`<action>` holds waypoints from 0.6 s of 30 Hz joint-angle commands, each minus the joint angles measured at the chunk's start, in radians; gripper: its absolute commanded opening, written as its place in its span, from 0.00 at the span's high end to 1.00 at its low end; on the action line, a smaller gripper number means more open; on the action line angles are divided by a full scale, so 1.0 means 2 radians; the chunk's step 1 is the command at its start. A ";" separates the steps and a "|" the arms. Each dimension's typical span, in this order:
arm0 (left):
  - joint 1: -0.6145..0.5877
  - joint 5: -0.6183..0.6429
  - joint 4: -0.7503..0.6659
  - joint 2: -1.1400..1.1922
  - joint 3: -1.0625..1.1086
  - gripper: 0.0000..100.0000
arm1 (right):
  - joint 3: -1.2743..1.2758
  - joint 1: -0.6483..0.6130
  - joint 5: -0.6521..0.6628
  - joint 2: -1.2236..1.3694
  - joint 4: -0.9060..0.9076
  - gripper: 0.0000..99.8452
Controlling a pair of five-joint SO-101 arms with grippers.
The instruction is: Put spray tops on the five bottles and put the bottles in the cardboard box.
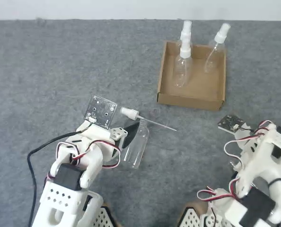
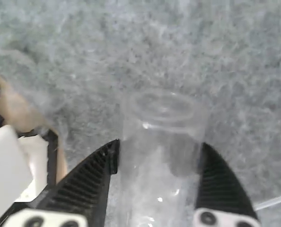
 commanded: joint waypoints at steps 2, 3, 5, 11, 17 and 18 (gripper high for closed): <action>-0.001 -0.004 -0.015 0.004 -0.029 0.75 | -0.021 -0.043 0.005 -0.010 -0.016 0.99; -0.002 -0.004 -0.015 0.004 -0.029 0.75 | -0.029 -0.062 0.004 -0.017 -0.010 1.00; -0.004 -0.004 -0.015 0.004 -0.030 0.75 | -0.043 -0.108 -0.016 -0.036 -0.001 0.98; -0.005 -0.004 -0.015 0.004 -0.031 0.75 | -0.060 -0.296 -0.127 -0.097 0.000 0.99; -0.015 -0.004 -0.014 0.007 -0.033 0.75 | -0.060 -0.447 -0.153 -0.118 -0.004 0.99; -0.024 -0.004 -0.015 0.007 -0.035 0.75 | -0.060 -0.465 -0.154 -0.117 -0.008 0.99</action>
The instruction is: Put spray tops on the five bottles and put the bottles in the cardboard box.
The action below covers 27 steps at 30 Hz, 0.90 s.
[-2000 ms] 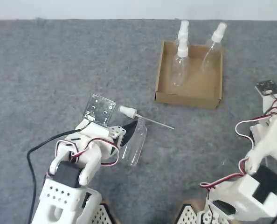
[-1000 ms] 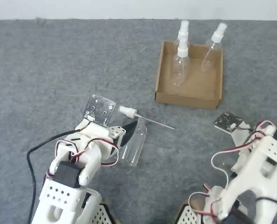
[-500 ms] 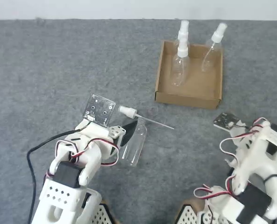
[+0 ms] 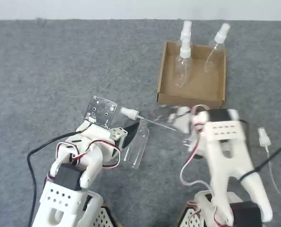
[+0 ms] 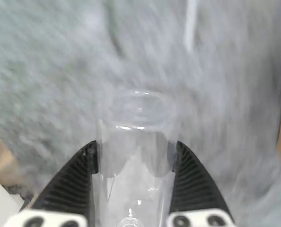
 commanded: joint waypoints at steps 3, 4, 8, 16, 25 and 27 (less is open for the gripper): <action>-0.048 -0.004 -0.007 0.007 -0.052 0.75 | -0.031 -0.092 -0.012 -0.018 -0.016 0.99; -0.054 -0.005 -0.002 0.007 -0.056 0.75 | -0.031 -0.100 -0.012 -0.013 -0.023 0.99; -0.066 -0.008 0.023 0.007 -0.066 0.75 | -0.031 -0.138 -0.010 0.010 -0.046 0.98; -0.066 -0.008 0.053 0.007 -0.067 0.75 | -0.030 -0.168 -0.012 0.030 -0.049 0.80; -0.074 -0.020 0.053 0.007 -0.068 0.75 | -0.040 -0.118 -0.038 0.030 -0.040 0.76; -0.079 -0.021 0.053 0.007 -0.068 0.75 | -0.049 -0.101 -0.051 0.030 -0.013 0.76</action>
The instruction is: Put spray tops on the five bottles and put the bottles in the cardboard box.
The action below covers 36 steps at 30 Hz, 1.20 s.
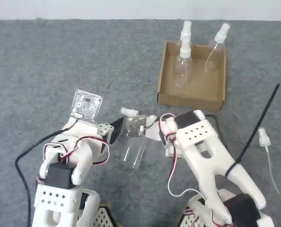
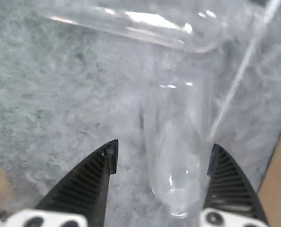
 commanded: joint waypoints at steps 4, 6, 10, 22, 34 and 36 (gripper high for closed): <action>-0.008 -0.005 -0.002 0.004 -0.028 0.75 | -0.076 0.056 -0.118 -0.005 0.062 0.80; -0.007 -0.005 -0.002 0.004 -0.028 0.75 | -0.107 0.070 -0.199 -0.004 0.075 0.84; -0.007 -0.004 -0.002 0.004 -0.027 0.75 | -0.146 0.083 -0.418 -0.003 0.094 0.88; 0.039 -0.087 0.041 0.066 -0.048 0.75 | -0.195 0.298 -0.613 -0.002 0.105 0.85; 0.110 -0.114 0.051 0.298 -0.198 0.75 | -0.206 0.346 -0.624 0.001 0.148 0.81; 0.114 -0.130 0.057 0.332 -0.212 0.75 | -0.195 0.342 -0.625 0.000 0.145 0.81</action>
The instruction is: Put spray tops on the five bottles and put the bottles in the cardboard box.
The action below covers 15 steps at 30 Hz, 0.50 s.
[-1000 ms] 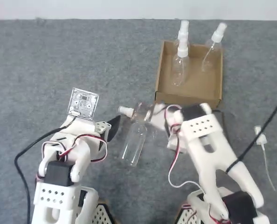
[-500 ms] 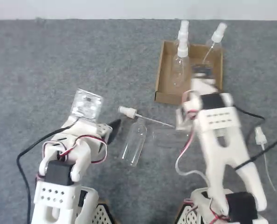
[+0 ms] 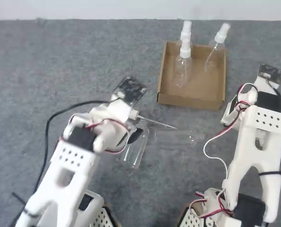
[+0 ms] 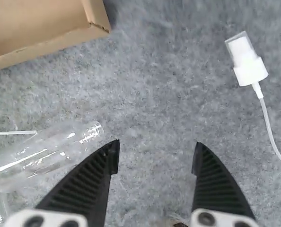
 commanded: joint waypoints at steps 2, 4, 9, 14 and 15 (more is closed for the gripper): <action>0.001 -0.012 0.005 0.066 -0.059 0.75 | -0.002 -0.032 -0.053 -0.005 -0.002 0.81; -0.017 -0.007 0.007 0.069 -0.085 0.75 | 0.001 -0.082 -0.130 -0.003 -0.008 0.81; -0.061 0.004 0.037 0.056 -0.126 0.75 | 0.002 -0.203 -0.219 -0.002 -0.040 0.80; -0.105 0.002 0.062 0.058 -0.106 0.75 | -0.006 -0.124 -0.155 -0.010 -0.022 0.81; -0.120 0.002 0.058 0.057 -0.100 0.75 | -0.013 -0.082 -0.120 -0.010 -0.023 0.81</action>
